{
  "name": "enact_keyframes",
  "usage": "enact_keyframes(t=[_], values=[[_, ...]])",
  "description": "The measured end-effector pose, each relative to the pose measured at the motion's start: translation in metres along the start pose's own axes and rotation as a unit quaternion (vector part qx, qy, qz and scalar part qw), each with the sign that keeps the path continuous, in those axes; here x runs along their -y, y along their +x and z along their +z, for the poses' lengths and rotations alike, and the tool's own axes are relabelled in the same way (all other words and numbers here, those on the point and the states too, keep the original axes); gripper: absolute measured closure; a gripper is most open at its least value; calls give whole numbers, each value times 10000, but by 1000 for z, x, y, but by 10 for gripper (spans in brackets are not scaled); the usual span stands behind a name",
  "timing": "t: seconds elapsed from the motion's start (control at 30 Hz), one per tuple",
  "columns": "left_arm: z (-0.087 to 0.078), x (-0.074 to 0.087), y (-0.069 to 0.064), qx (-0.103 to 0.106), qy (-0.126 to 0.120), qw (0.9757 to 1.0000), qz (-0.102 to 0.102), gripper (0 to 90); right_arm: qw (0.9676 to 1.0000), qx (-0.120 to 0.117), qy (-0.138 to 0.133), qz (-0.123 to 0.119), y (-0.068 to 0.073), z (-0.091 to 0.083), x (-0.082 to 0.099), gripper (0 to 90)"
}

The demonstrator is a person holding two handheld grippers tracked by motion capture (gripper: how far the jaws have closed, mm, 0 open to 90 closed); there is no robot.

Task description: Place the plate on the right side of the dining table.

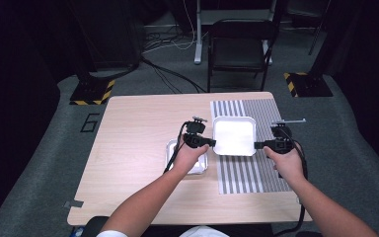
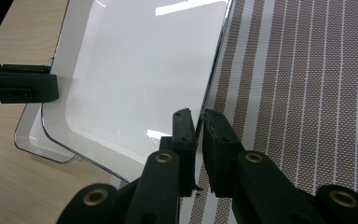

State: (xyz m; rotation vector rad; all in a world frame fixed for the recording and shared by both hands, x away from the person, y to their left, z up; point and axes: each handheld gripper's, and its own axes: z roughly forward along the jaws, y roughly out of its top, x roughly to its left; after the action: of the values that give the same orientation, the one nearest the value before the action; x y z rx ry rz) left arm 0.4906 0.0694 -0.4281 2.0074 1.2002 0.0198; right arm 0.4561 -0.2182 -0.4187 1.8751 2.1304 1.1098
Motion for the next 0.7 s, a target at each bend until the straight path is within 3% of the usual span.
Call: enact_keyframes(t=[0.7], values=[[14, -6, -10, 84, 48, 10000, 5, 786, 9998, 127, -86, 107, -14, -9, 0, 839]])
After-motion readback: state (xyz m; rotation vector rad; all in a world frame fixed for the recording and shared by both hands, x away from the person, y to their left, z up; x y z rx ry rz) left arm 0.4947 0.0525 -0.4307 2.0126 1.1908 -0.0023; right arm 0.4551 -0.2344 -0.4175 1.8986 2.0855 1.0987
